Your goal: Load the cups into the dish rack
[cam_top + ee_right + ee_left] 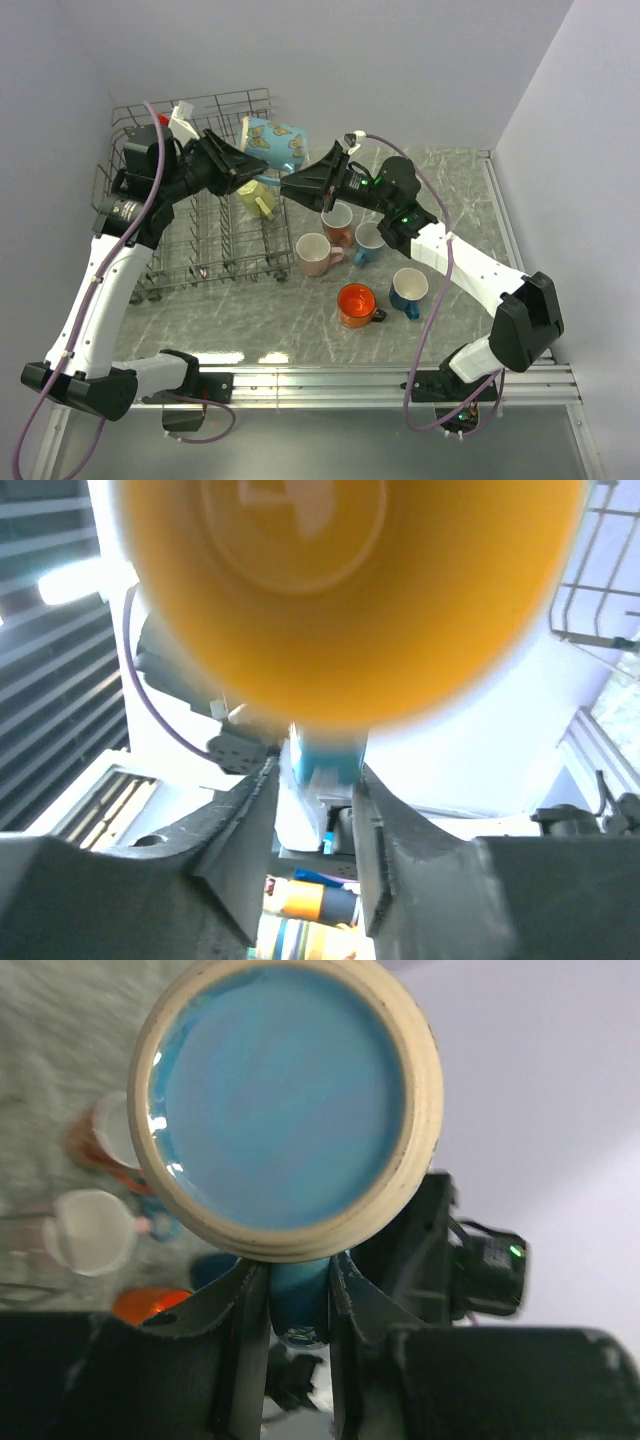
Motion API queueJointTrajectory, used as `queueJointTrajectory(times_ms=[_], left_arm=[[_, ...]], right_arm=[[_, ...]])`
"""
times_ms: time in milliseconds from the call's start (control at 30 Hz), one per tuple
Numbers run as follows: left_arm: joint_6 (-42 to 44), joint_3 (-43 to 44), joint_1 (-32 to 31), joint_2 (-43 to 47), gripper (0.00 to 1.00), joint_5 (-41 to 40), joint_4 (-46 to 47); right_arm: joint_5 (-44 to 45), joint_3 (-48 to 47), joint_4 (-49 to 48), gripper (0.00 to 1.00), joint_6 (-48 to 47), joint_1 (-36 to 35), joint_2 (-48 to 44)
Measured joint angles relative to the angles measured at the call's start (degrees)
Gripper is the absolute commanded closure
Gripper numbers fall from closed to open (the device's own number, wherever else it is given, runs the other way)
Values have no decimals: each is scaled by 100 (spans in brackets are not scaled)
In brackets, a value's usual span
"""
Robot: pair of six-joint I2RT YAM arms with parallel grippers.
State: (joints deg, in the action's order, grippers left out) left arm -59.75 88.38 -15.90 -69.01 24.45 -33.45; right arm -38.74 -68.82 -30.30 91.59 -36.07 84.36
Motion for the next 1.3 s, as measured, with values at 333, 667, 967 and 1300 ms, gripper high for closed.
queueJointTrajectory(times_ms=[333,667,967,1300], left_arm=[[997,103,216,-26,100,-1668,-1152],[2155,675,297,-667,100,-3104,-1781],[2566,1257,946,-2339,100,-3362,-1523],[2763,2776,944,-4262,100,-3628,-1331]], right_arm=[[-210,0,76,51,-238,63,-114],[-306,-72,2011,51,-1606,219,-468],[-297,566,3274,51,-2662,356,-1537],[-262,1003,4291,52,-3320,389,-1849]])
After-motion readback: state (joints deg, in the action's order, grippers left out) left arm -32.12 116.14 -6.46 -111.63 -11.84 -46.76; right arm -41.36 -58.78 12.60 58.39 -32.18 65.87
